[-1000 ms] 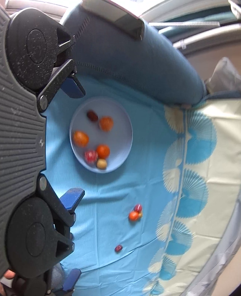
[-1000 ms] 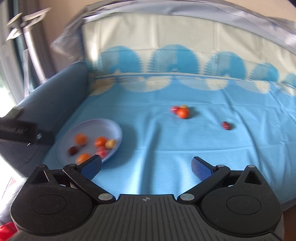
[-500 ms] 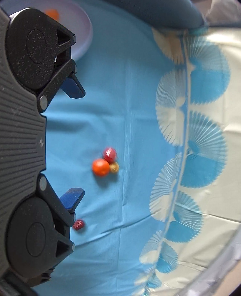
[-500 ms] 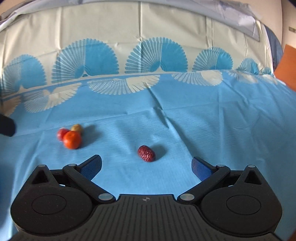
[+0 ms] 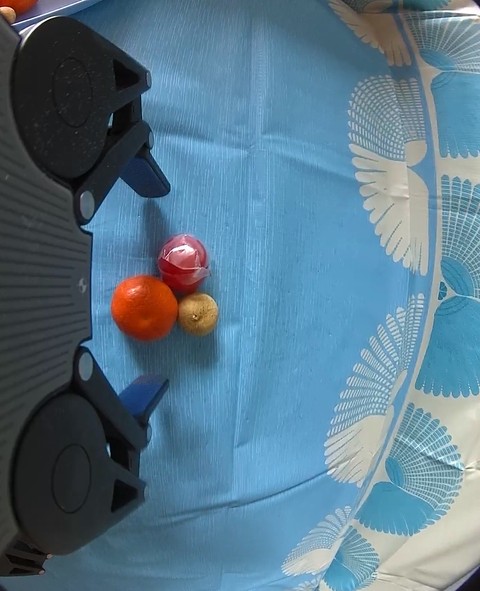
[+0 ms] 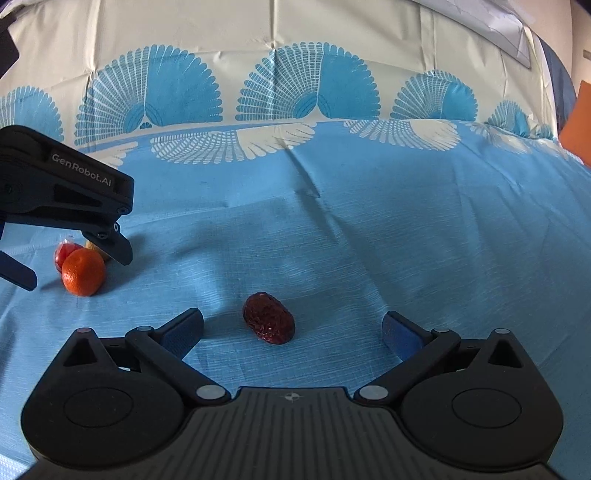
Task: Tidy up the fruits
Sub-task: 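Grasp a tangerine with the left tool while the right tool grasps a red date, then carry the tangerine and red date over the white plate with both tools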
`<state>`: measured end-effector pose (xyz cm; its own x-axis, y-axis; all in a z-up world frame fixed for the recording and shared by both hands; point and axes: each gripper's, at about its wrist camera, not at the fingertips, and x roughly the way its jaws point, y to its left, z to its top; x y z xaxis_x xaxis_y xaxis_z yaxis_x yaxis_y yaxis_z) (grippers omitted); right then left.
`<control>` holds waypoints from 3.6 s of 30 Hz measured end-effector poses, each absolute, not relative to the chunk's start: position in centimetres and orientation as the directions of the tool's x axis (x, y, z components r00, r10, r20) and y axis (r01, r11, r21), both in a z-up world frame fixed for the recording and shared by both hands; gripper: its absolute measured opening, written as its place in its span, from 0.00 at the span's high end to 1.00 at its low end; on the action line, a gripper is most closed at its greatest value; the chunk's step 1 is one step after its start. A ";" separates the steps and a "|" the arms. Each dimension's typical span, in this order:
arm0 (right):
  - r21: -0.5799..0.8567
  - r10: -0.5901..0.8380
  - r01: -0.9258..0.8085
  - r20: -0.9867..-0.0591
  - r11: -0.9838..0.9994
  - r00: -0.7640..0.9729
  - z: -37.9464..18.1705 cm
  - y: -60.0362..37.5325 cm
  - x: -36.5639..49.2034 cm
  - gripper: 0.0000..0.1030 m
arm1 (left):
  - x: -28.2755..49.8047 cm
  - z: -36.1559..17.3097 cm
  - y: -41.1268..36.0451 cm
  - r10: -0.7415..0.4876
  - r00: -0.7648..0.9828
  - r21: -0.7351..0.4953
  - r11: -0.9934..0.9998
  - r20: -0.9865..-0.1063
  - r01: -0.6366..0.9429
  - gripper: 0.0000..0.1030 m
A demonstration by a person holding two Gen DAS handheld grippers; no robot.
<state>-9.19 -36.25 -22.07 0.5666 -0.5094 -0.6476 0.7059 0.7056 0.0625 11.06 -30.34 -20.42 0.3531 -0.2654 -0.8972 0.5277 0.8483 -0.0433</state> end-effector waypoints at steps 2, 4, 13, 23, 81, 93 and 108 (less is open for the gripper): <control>0.053 -0.526 0.707 -0.629 0.705 0.572 -21.7 -36.1 -9.5 0.44 | 11.5 -19.7 -29.8 -0.300 0.308 -0.106 0.850 -0.903 0.516 0.57; 0.045 -0.520 0.695 -0.628 0.718 0.578 -21.3 -36.0 -10.1 0.78 | 11.7 -19.1 -28.7 -0.373 0.243 -0.217 0.842 -0.895 0.493 0.64; 0.094 -0.600 0.766 -0.563 0.636 0.568 -18.9 -36.1 -12.8 0.78 | 7.5 -14.1 -22.8 -0.396 0.293 -0.180 0.810 -0.870 0.558 0.64; 0.241 -0.358 0.548 -0.542 0.801 0.761 -9.5 -25.0 -19.4 0.78 | 1.4 -4.4 -7.2 -0.384 0.405 -0.114 0.827 -0.830 0.551 0.64; 0.101 -0.040 0.108 -0.522 0.989 0.852 1.0 -3.7 -21.0 0.78 | -5.5 1.0 14.2 -0.387 0.561 -0.158 0.897 -0.731 0.413 0.64; 0.106 -0.018 0.094 -0.563 0.990 0.826 -0.9 -4.2 -15.0 0.78 | -0.4 -0.9 12.5 -0.353 0.551 -0.143 0.911 -0.756 0.387 0.64; 0.098 0.019 0.058 -0.642 0.993 0.766 -6.0 -5.4 -5.8 0.78 | 7.0 -6.3 9.1 -0.294 0.502 -0.113 0.926 -0.814 0.360 0.64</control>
<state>-5.79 -5.42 -6.02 0.7661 0.0191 -0.6425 0.0578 0.9935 0.0984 7.00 9.05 -6.30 0.5015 -0.2940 -0.8137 0.3598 0.9262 -0.1129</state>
